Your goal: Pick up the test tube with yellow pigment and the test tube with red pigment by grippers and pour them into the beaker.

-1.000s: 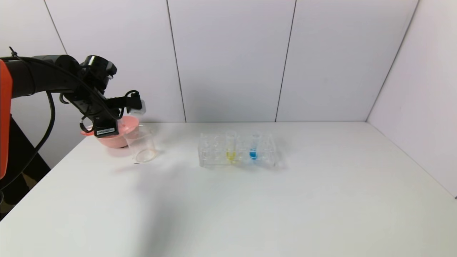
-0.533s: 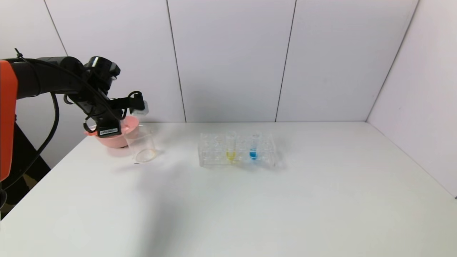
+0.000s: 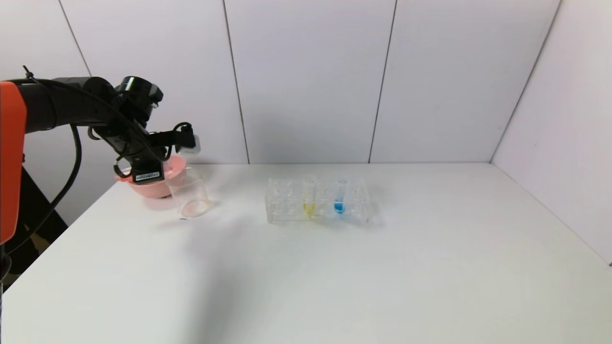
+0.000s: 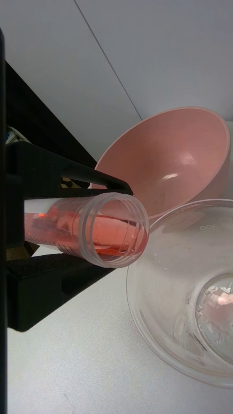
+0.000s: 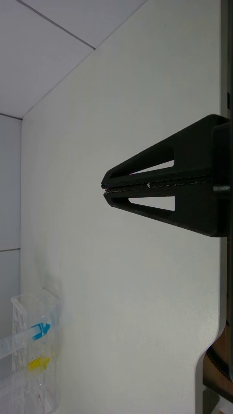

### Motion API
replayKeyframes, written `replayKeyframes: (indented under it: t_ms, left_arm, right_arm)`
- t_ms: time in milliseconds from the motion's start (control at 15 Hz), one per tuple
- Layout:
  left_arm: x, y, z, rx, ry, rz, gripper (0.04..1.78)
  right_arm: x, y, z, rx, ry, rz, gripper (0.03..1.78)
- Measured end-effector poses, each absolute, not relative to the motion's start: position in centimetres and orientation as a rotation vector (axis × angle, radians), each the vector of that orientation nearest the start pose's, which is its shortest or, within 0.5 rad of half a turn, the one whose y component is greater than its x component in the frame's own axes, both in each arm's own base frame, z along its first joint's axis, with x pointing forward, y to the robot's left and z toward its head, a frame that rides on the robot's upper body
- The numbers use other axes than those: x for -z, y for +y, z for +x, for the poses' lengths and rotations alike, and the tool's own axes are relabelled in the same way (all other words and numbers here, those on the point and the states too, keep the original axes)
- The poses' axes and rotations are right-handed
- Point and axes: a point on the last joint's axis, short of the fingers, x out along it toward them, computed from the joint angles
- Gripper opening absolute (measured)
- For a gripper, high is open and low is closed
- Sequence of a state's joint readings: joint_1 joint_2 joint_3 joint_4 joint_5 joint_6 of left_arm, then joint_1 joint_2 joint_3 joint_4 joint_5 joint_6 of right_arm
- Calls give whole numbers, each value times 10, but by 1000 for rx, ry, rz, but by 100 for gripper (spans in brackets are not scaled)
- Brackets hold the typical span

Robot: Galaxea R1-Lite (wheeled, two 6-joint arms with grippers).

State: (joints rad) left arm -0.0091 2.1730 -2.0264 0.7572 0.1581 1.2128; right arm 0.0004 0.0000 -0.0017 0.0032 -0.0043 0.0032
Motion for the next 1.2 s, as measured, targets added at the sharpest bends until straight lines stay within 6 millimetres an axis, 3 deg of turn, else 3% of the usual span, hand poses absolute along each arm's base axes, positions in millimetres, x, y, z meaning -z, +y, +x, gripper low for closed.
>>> replayKeyframes:
  t_ms: [1200]
  left_arm:
    - [-213, -6, 420, 411, 900, 1313, 49]
  right_arm:
    - [-76, 0, -23, 4, 1, 3, 11]
